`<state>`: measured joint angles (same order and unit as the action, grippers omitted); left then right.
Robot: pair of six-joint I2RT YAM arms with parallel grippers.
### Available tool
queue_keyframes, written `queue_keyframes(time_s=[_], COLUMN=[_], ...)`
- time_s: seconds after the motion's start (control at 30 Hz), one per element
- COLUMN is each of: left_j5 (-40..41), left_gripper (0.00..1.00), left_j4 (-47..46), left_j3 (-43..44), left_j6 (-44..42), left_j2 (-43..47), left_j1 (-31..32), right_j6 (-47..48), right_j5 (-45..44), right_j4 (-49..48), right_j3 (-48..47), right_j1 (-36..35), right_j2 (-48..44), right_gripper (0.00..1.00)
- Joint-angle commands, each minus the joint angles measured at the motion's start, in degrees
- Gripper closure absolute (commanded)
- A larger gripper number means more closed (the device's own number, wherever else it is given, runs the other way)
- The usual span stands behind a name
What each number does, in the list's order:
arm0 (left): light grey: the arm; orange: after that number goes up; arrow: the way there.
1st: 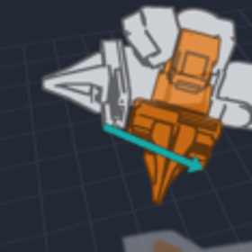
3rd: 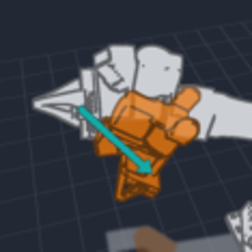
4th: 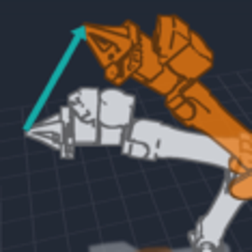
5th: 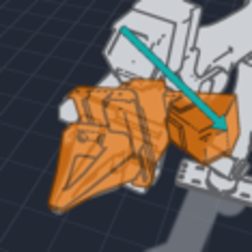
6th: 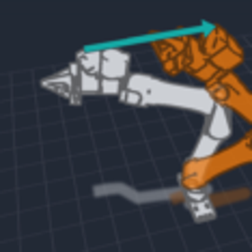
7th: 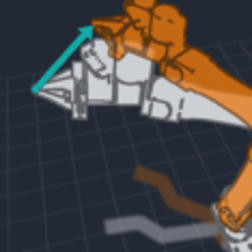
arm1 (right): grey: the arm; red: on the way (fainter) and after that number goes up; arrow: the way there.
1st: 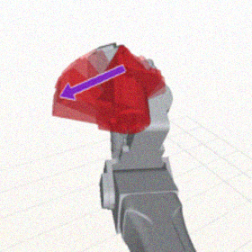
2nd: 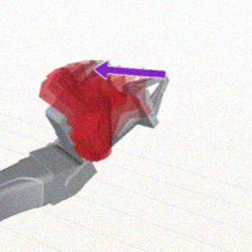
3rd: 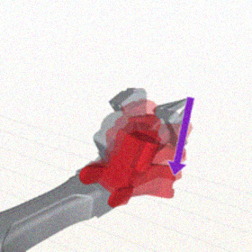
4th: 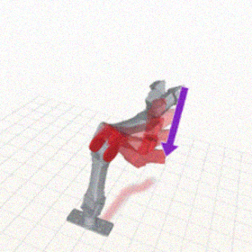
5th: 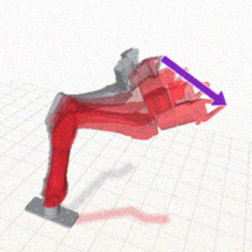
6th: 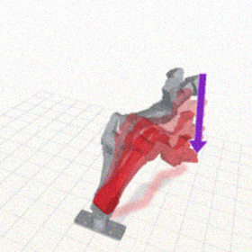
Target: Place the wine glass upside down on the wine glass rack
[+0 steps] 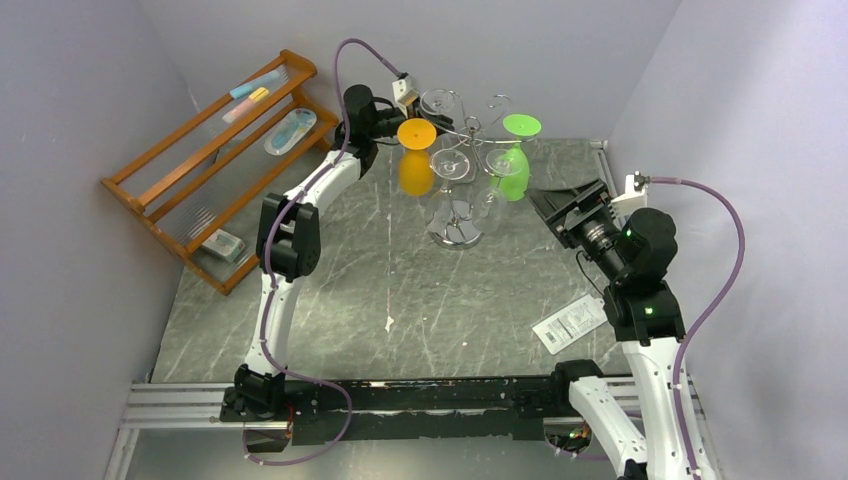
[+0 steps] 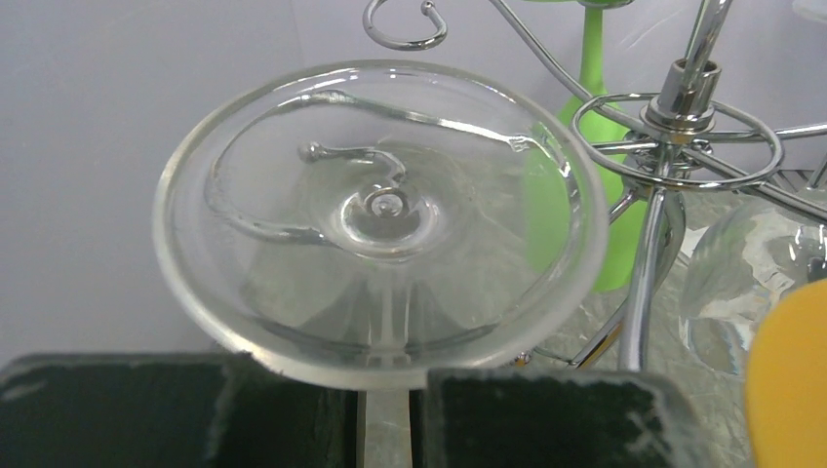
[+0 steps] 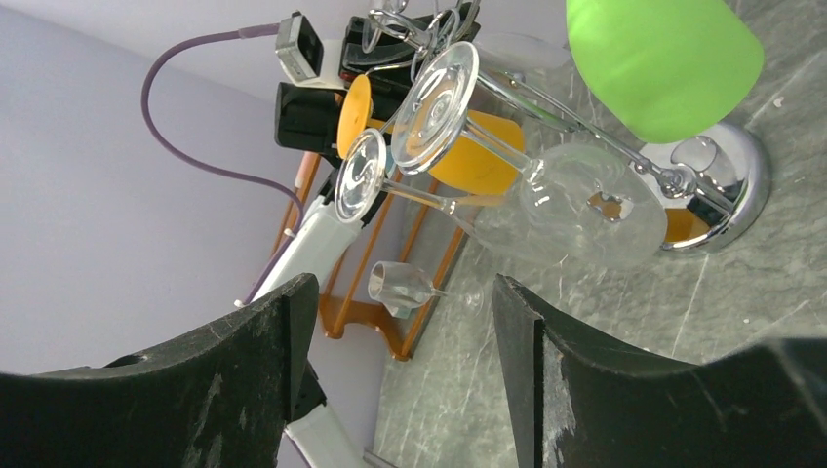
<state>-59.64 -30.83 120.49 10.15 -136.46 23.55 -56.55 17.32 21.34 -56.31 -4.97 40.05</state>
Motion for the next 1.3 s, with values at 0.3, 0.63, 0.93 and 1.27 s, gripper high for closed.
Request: queue_keyframes(time_s=[0.3,0.63,0.93,1.27], left_j5=[-5.0,-5.8,-3.1,-2.7], left_gripper=[0.95,0.95,0.95,0.95], left_j4=[-8.6,-6.5,0.7,-1.0], left_j3=[0.0,3.4,6.9,6.1], left_j6=[0.5,-0.7,-6.6,-6.5], left_j2=[0.8,-1.4,-2.4,-2.2], left_j1=[0.6,0.8,1.8,2.0], right_j6=[-0.2,-0.3,0.6,6.0], right_j5=[0.1,0.2,0.7,4.2], right_j4=[0.1,0.2,-0.7,-7.7], right_j3=[1.6,2.2,3.1,1.2], right_j1=[-0.2,-0.2,-0.2,-0.2], right_j2=[-1.0,-1.2,-0.7,3.2], right_gripper=[0.31,0.32,0.32,0.32])
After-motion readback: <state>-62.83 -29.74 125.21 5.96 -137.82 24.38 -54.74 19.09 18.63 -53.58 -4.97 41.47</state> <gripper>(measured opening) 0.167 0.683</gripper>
